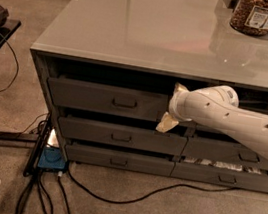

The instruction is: Open top drawer

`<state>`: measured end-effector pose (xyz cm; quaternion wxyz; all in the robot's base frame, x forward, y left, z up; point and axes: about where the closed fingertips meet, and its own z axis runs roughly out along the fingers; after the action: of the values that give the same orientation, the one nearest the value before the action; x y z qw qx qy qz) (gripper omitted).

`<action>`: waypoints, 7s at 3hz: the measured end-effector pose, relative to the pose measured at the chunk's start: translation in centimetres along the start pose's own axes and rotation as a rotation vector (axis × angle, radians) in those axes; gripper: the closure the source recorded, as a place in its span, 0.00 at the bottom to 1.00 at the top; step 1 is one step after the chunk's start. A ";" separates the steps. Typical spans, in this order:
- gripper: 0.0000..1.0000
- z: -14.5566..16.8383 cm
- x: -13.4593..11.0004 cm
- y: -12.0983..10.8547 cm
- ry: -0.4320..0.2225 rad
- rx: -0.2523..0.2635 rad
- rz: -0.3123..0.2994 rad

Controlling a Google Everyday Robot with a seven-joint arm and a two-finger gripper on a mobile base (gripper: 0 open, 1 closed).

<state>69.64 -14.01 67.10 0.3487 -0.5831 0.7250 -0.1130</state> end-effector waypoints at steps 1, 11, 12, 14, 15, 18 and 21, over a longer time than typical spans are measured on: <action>0.00 3.2 0.5 -0.9 0.012 -0.013 -0.035; 1.00 4.9 1.4 -1.4 0.045 -0.048 -0.047; 1.00 4.4 1.4 -0.5 0.041 -0.046 -0.042; 0.81 3.5 1.5 0.8 0.042 -0.038 -0.030; 0.77 3.3 1.4 0.8 0.042 -0.038 -0.030; 0.35 2.8 2.2 1.9 0.044 -0.025 -0.003; 1.00 2.8 2.2 1.2 0.032 -0.014 0.015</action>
Offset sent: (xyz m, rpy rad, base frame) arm 0.0785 -0.0193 -0.0736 -0.1119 0.1001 0.0216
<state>70.29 -15.04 63.52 0.3335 -0.5782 0.7357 -0.1146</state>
